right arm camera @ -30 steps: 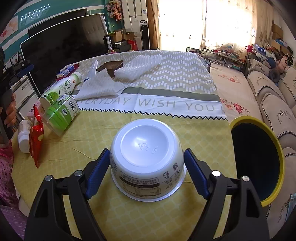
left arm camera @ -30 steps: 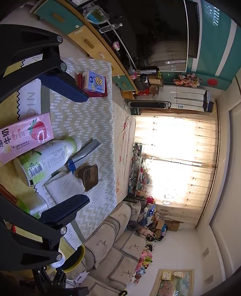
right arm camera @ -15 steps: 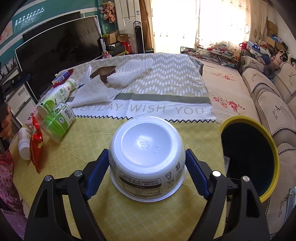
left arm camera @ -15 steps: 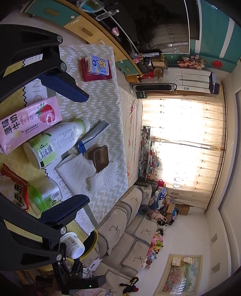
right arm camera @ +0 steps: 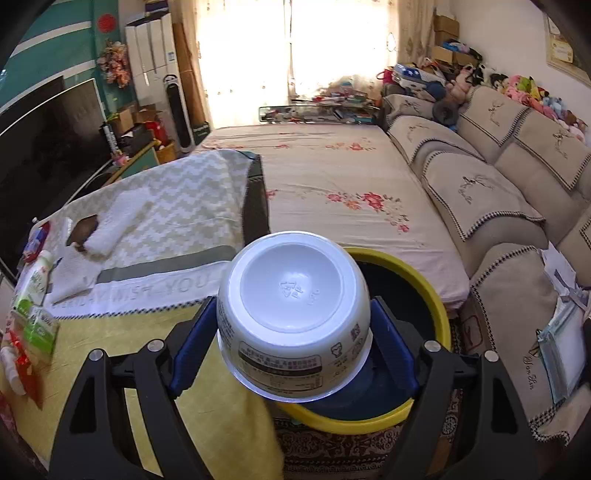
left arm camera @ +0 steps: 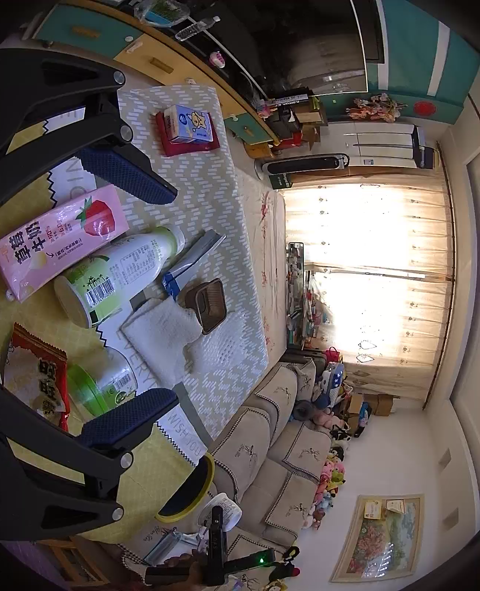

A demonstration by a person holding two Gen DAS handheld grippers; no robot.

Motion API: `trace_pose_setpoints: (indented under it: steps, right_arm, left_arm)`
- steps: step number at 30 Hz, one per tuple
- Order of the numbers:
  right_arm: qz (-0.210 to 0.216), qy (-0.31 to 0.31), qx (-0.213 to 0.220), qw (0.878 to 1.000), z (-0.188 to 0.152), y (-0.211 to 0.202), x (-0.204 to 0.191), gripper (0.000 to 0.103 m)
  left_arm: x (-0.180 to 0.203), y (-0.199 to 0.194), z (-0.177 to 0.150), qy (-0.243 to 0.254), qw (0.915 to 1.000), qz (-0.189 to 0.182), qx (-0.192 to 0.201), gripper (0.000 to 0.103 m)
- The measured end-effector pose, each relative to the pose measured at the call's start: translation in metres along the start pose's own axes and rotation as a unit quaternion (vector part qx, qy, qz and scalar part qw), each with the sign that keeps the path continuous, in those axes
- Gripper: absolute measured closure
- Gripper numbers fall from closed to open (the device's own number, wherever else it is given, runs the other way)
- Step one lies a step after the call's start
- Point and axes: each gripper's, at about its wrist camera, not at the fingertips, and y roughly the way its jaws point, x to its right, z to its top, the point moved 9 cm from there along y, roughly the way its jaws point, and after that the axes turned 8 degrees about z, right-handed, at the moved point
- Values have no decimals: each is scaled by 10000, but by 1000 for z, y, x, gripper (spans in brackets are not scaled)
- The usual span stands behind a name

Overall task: Collect trash
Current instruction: 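Carry the white bowl over the bin and open the right tool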

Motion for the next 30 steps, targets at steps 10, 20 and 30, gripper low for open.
trace_pose_setpoints:
  steps: [10,20,30]
  right_arm:
    - [-440,755,-661,9940,-18,53,79,26]
    - [-362,870,-932,9912,-23,80,87,25]
    - [-352,629,-739,9947,-15,65,64,25]
  left_arm:
    - [1,4,-2,71,9999,2,-93,5]
    - [13,-3,-2,415,9989,126,-152,5]
    - [13,-12,-7,414,9988,157,-228,5]
